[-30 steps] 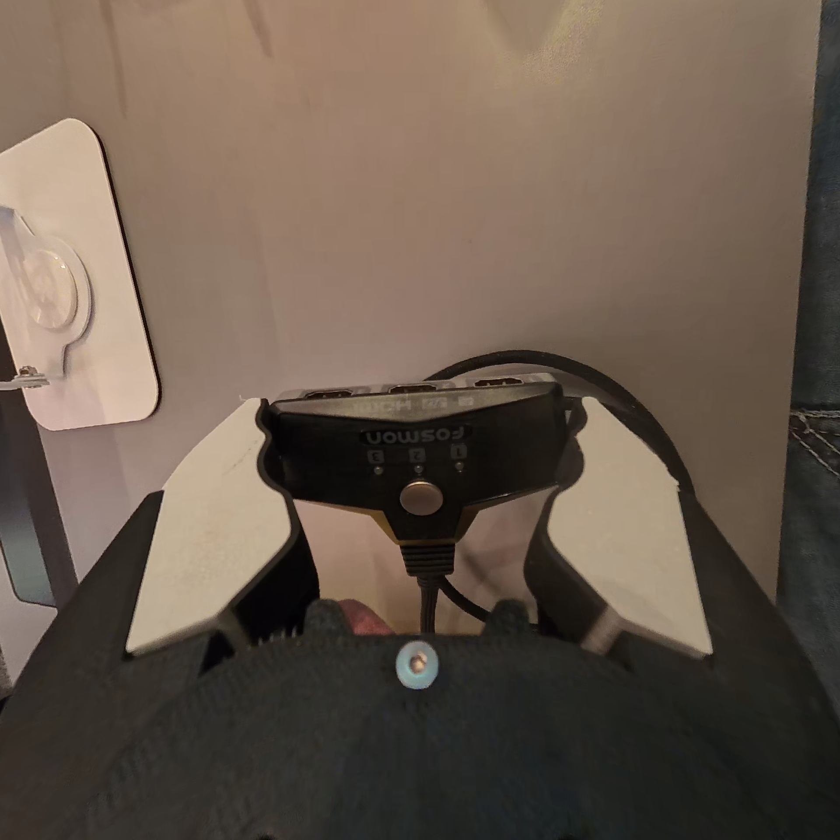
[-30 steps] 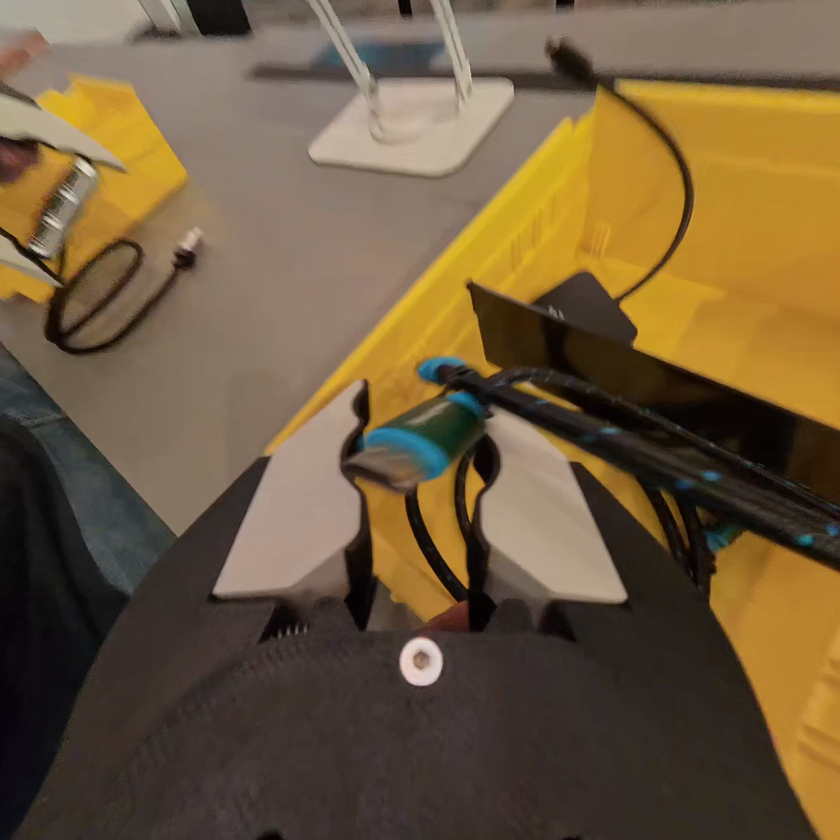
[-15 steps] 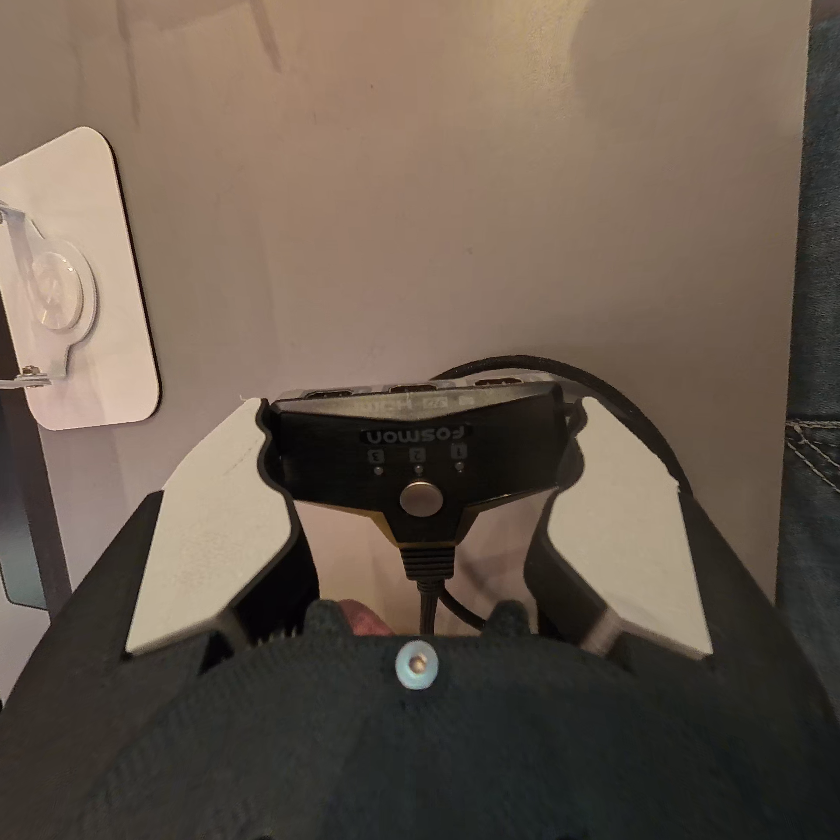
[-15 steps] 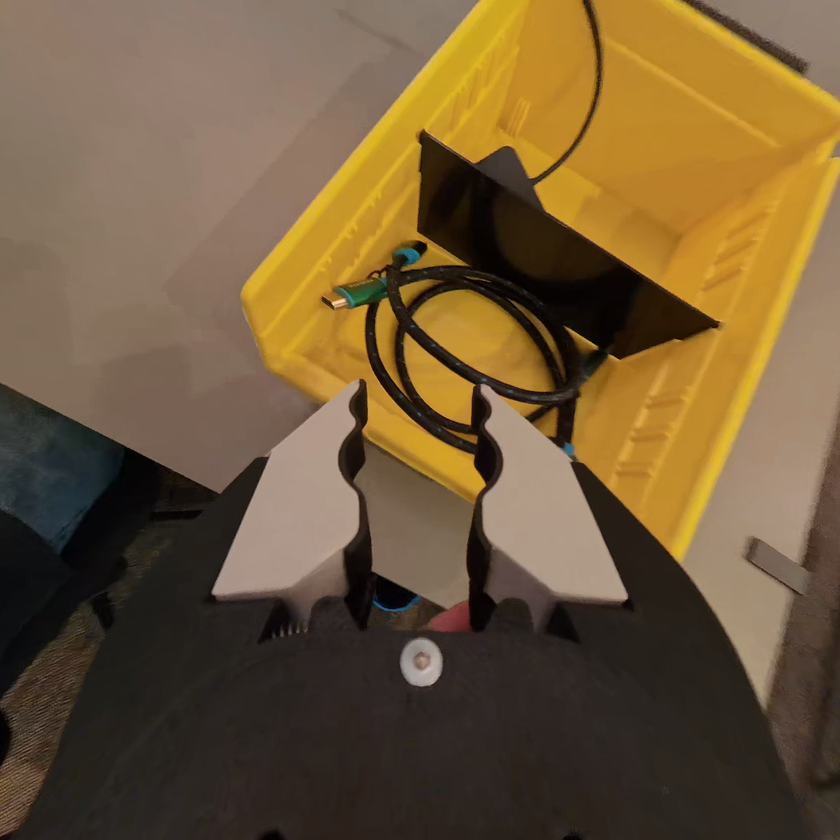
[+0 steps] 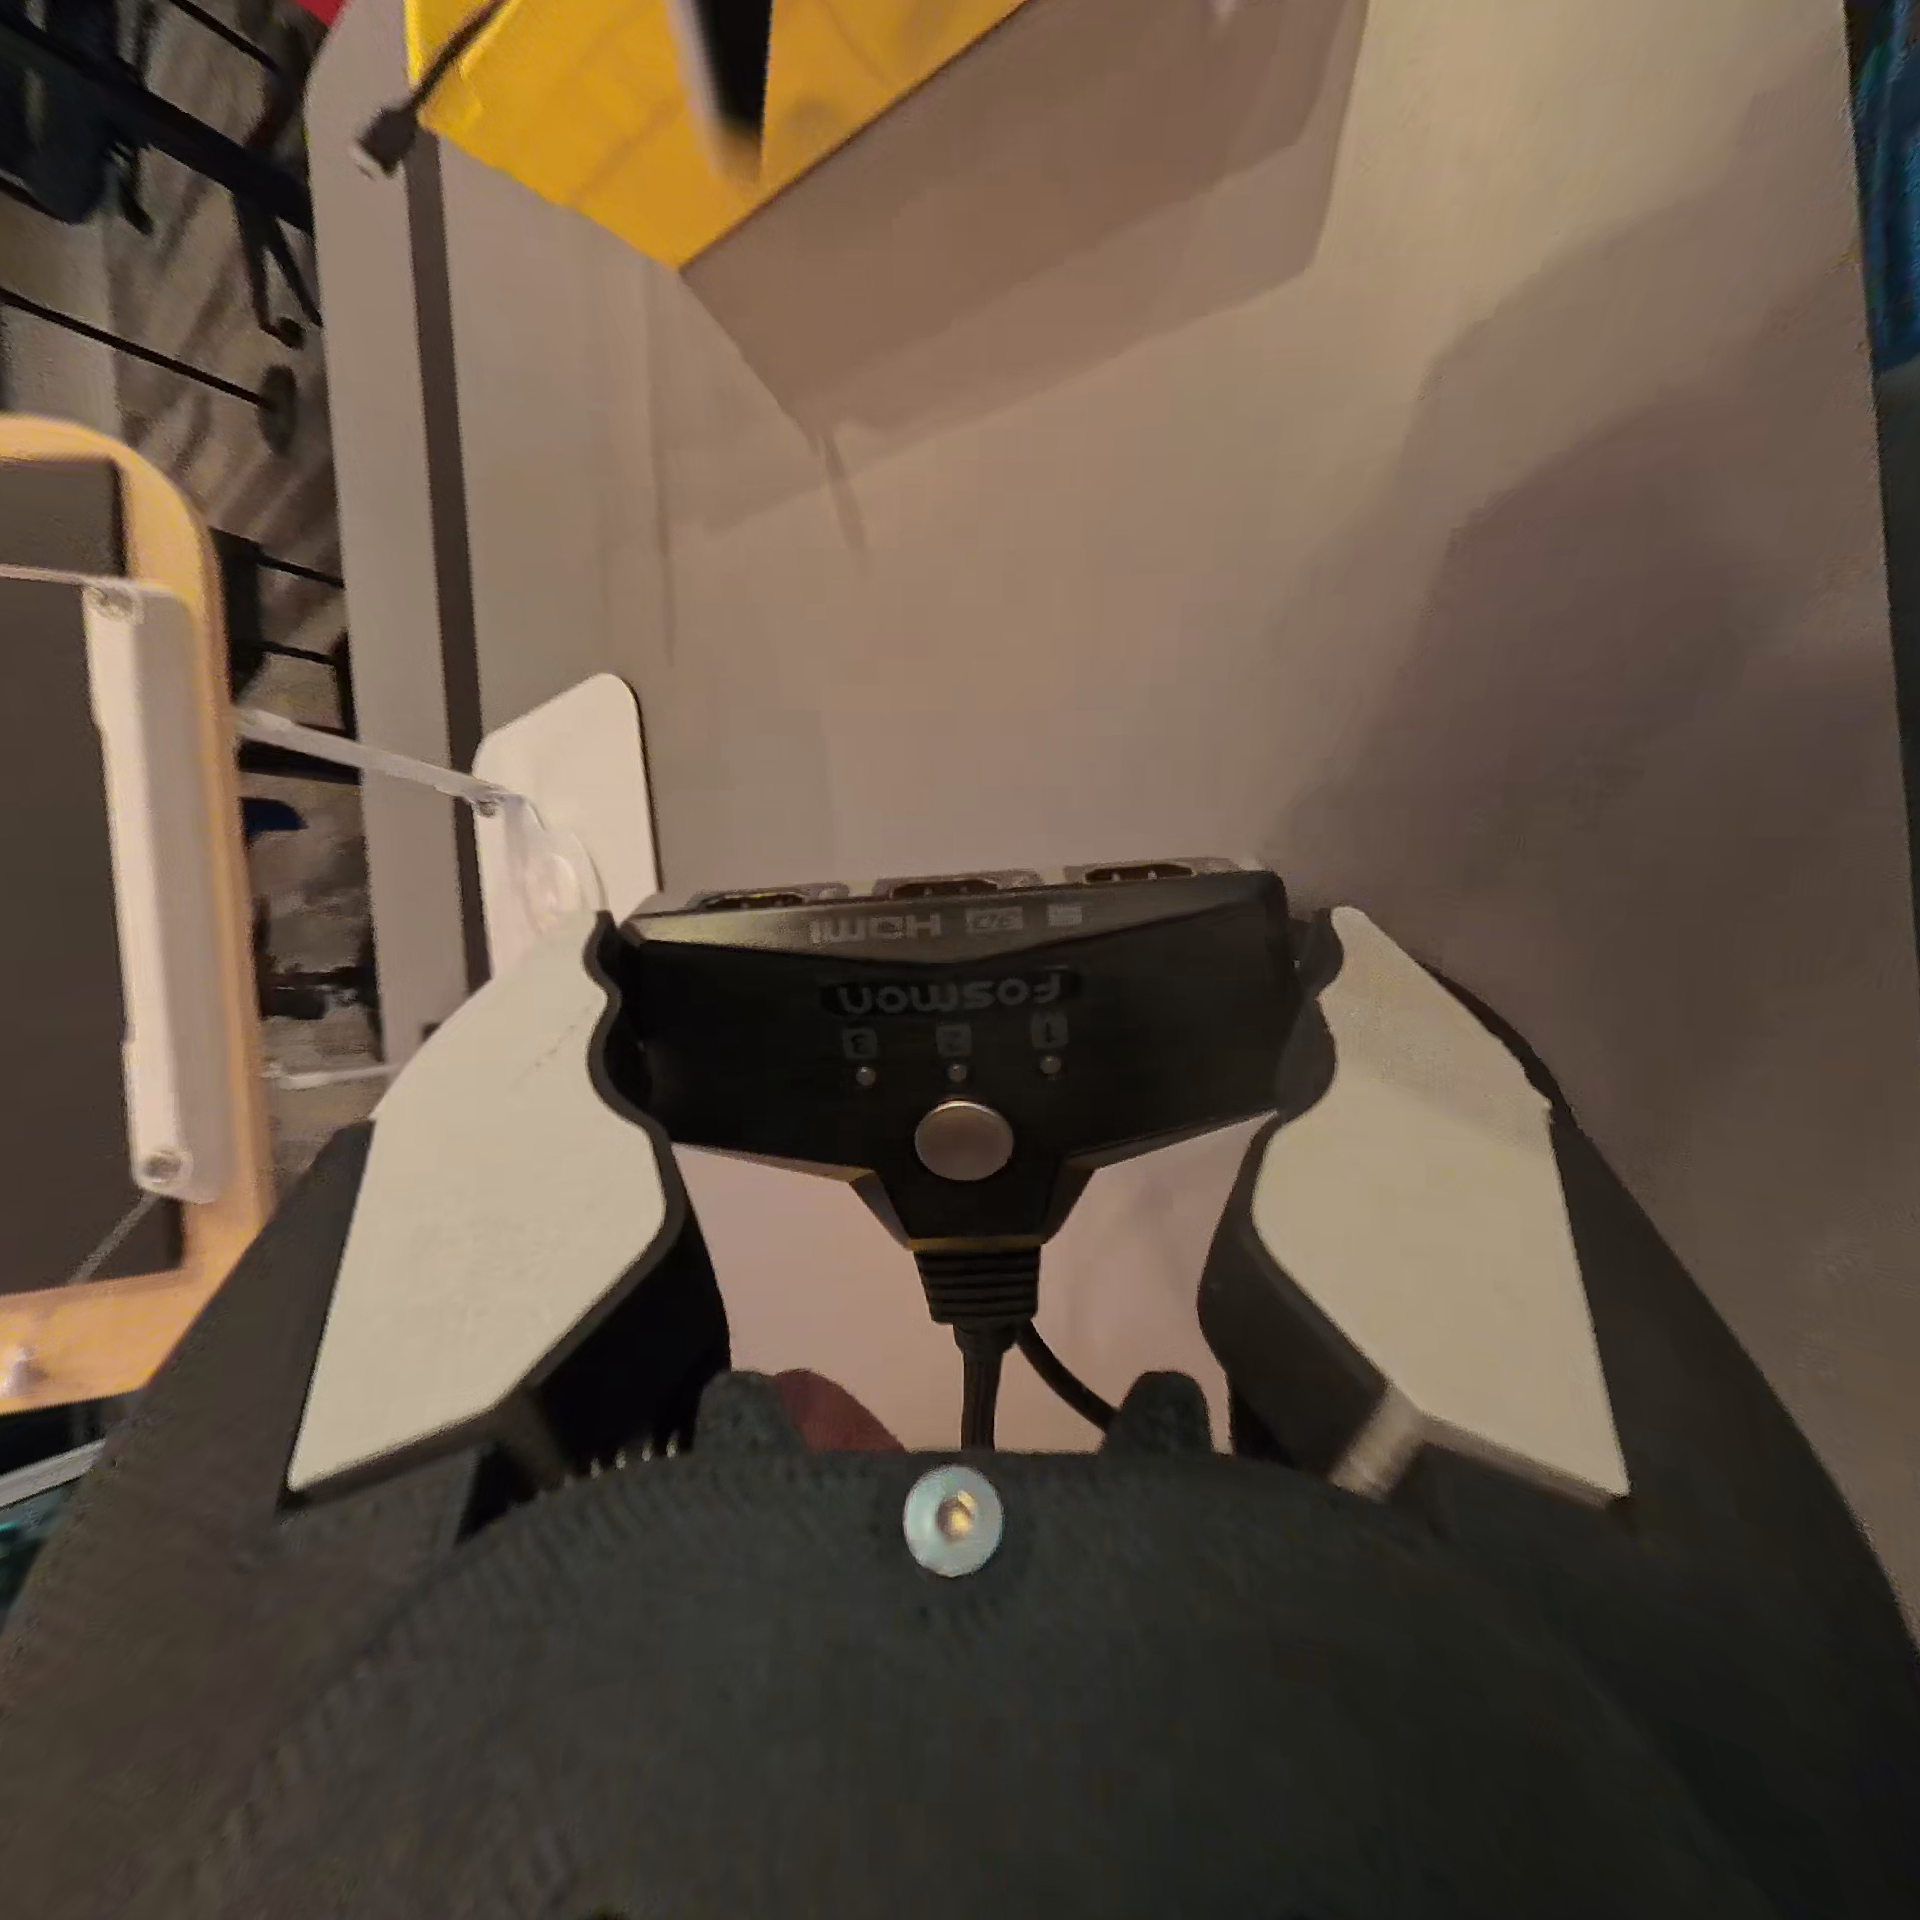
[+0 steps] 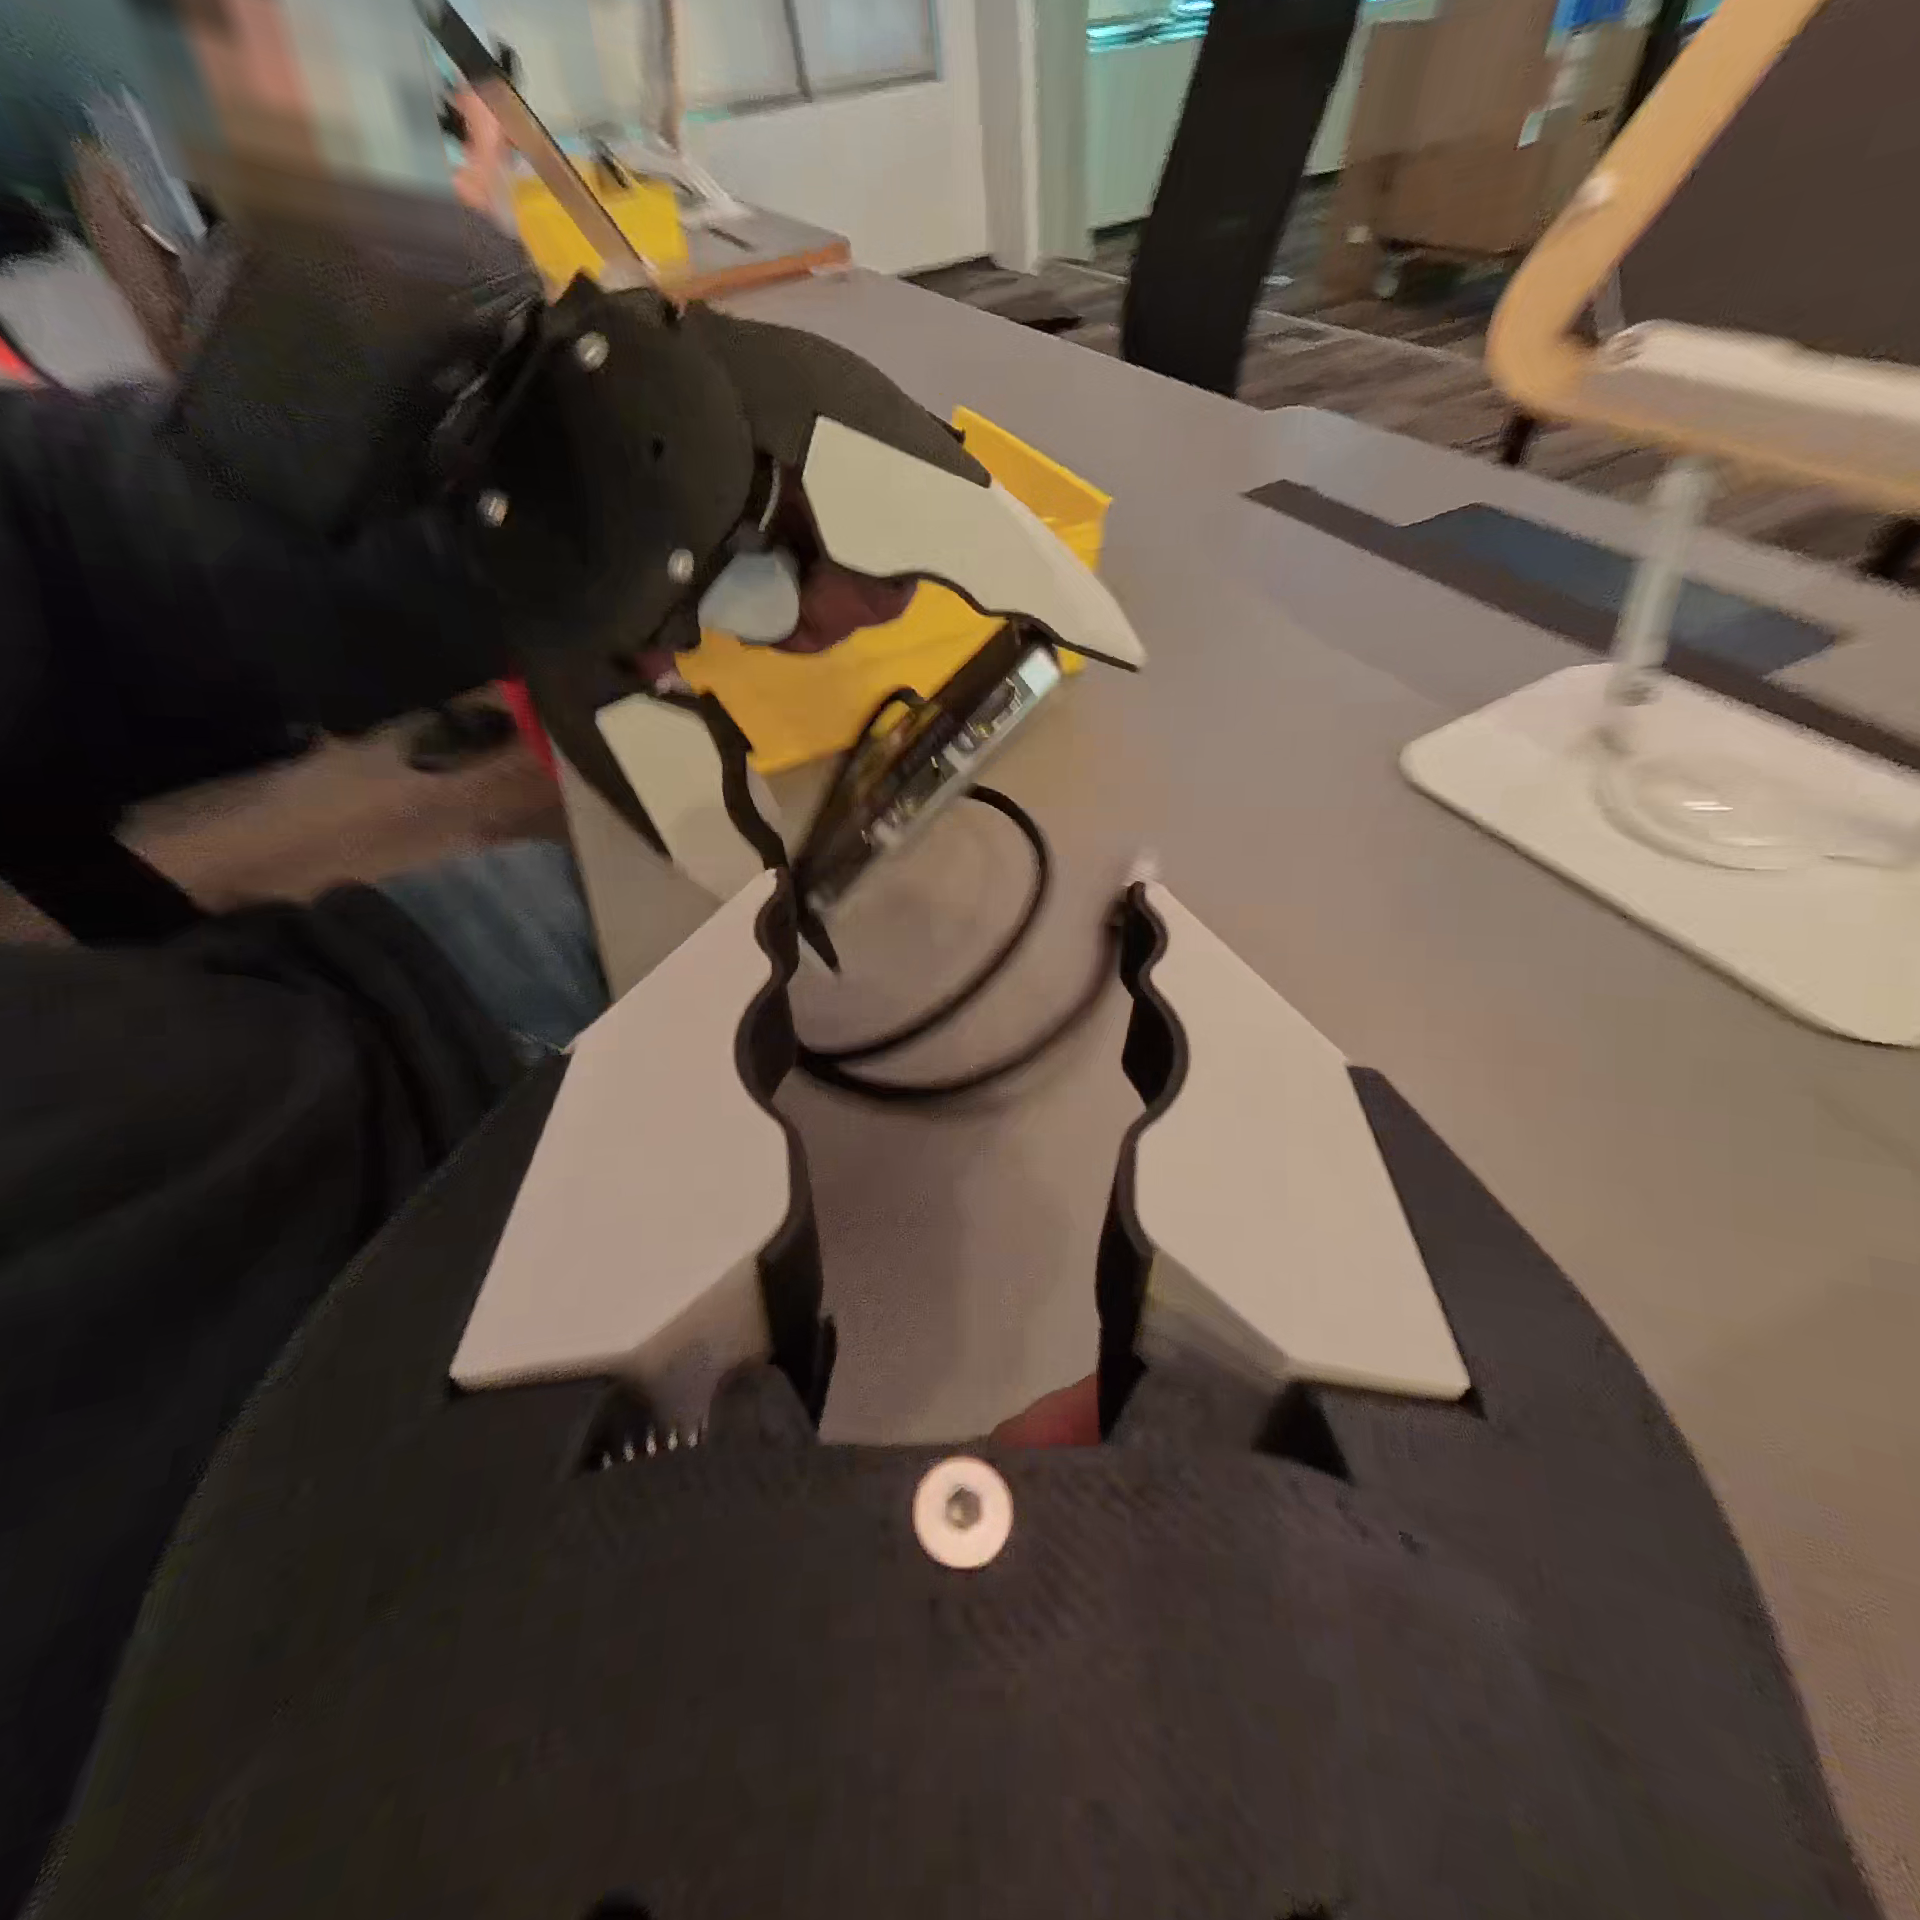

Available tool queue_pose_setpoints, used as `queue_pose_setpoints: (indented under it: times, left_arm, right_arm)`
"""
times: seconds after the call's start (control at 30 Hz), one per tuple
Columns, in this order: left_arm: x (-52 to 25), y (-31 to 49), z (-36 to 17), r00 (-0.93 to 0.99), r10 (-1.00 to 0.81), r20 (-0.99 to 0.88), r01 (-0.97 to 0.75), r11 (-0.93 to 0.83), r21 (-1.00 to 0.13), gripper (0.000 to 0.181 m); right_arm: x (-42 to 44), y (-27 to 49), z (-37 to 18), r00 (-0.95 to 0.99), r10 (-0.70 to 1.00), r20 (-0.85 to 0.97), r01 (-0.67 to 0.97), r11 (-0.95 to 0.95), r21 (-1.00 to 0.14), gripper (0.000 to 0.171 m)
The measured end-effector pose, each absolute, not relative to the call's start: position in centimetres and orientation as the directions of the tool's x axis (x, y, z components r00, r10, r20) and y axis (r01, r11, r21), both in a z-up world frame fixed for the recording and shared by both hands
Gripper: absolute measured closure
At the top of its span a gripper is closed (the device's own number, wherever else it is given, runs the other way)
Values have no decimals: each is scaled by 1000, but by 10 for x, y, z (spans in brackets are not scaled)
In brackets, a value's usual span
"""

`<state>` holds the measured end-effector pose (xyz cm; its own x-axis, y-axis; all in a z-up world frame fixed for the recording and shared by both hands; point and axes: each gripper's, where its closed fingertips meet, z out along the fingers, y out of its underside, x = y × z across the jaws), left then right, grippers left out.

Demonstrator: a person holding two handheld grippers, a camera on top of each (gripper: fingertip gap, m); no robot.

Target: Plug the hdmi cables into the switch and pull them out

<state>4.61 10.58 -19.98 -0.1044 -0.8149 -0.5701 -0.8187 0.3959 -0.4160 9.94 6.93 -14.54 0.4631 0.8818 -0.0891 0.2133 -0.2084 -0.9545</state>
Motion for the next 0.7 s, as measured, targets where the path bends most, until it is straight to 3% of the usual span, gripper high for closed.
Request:
queue_pose_setpoints:
  times: [0.13,0.2,0.23,0.47,0.6,0.7]
  left_arm:
    - [59,100,-197,-126,-745,-655,-828,443,-344,63]
    - [63,97,-199,-146,-708,-691,-831,467,-302,63]
    - [65,97,-200,-155,-685,-712,-831,480,-281,63]
    - [73,97,-176,-102,-570,-815,-825,507,-251,64]
    - [71,95,-131,45,-590,-806,-777,487,-400,63]
    - [56,104,-98,136,-517,-845,-771,480,-418,69]
  right_arm:
    - [42,75,-172,323,907,-272,168,-338,-926,117]
    - [29,79,-176,306,900,-311,142,-367,-919,131]
    - [28,84,-177,323,893,-312,134,-370,-919,143]
    - [45,88,-158,351,914,-205,139,-267,-954,149]
    - [84,101,-122,420,898,-132,99,-190,-977,150]
    - [121,110,-86,495,867,-61,61,-104,-993,151]
